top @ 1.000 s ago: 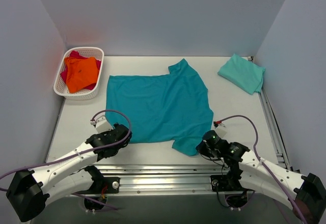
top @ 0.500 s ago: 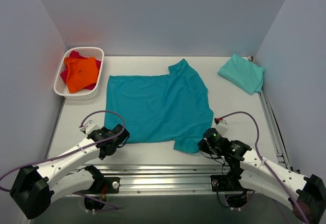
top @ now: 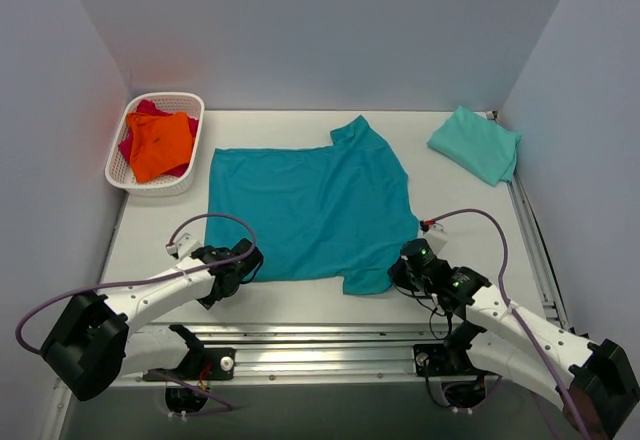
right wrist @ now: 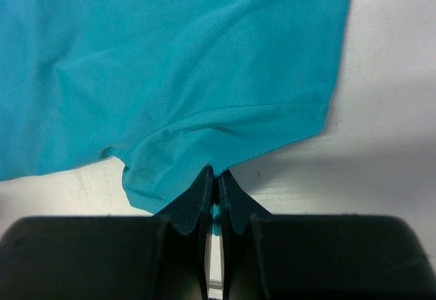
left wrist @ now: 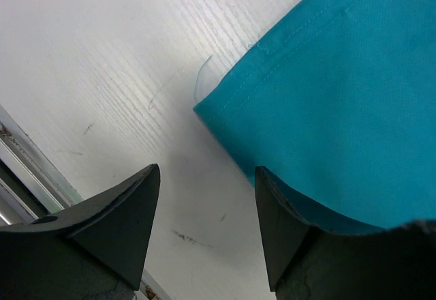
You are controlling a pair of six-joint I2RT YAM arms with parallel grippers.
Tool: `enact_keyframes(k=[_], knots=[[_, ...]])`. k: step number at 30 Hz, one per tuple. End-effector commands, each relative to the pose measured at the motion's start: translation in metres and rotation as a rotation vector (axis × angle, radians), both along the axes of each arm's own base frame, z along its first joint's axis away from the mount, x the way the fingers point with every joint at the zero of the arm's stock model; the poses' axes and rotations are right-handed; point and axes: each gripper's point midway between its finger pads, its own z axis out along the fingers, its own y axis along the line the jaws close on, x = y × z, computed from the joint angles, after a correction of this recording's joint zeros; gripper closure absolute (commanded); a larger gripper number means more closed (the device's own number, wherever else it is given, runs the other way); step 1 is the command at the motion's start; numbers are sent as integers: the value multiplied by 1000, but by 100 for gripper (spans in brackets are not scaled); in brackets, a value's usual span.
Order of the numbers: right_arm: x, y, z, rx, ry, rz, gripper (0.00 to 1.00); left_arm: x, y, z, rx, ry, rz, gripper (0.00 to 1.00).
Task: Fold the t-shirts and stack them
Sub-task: Grap the side of the flattened tshirt closest away from the robot with both arms
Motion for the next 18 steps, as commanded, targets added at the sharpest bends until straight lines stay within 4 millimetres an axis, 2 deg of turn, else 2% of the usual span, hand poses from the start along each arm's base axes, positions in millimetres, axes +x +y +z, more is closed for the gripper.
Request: enact_keyframes(k=[1, 9, 13, 18], knots=[[10, 4, 11, 20, -26, 26, 100, 24, -1, 17, -17, -108, 33, 33], [14, 5, 7, 13, -9, 43, 100, 22, 6, 18, -130, -233, 47, 32], [18, 3, 6, 14, -3, 42, 100, 22, 11, 12, -106, -181, 76, 41], [25, -1, 6, 21, 4, 33, 100, 29, 5, 7, -97, -135, 84, 36]])
